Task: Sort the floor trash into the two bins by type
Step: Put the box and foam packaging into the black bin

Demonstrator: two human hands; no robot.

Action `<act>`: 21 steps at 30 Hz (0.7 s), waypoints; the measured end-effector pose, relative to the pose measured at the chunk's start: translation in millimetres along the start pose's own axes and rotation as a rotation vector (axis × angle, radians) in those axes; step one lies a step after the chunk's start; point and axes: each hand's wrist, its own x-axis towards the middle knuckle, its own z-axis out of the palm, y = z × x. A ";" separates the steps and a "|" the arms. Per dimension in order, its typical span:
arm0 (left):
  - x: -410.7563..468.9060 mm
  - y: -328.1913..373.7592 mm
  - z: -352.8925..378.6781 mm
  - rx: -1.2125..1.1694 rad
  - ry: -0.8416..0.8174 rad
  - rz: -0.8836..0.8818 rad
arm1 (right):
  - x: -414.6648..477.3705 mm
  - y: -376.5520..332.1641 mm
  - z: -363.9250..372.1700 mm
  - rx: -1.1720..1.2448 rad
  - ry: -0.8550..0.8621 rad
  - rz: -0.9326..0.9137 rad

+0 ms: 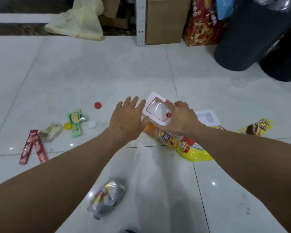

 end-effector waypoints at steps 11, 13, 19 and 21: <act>-87.9 -45.3 45.7 -0.008 -0.021 -0.163 | -18.6 -63.7 46.1 0.082 -0.007 -0.121; -97.0 -48.6 49.8 -0.017 -0.022 -0.177 | -23.6 -73.2 54.9 0.097 -0.006 -0.125; -116.4 -52.5 68.7 -0.041 -0.067 -0.218 | -26.4 -81.3 60.4 0.085 0.019 -0.170; -121.5 -52.5 73.8 -0.049 -0.080 -0.224 | -26.8 -81.5 60.9 0.065 0.014 -0.170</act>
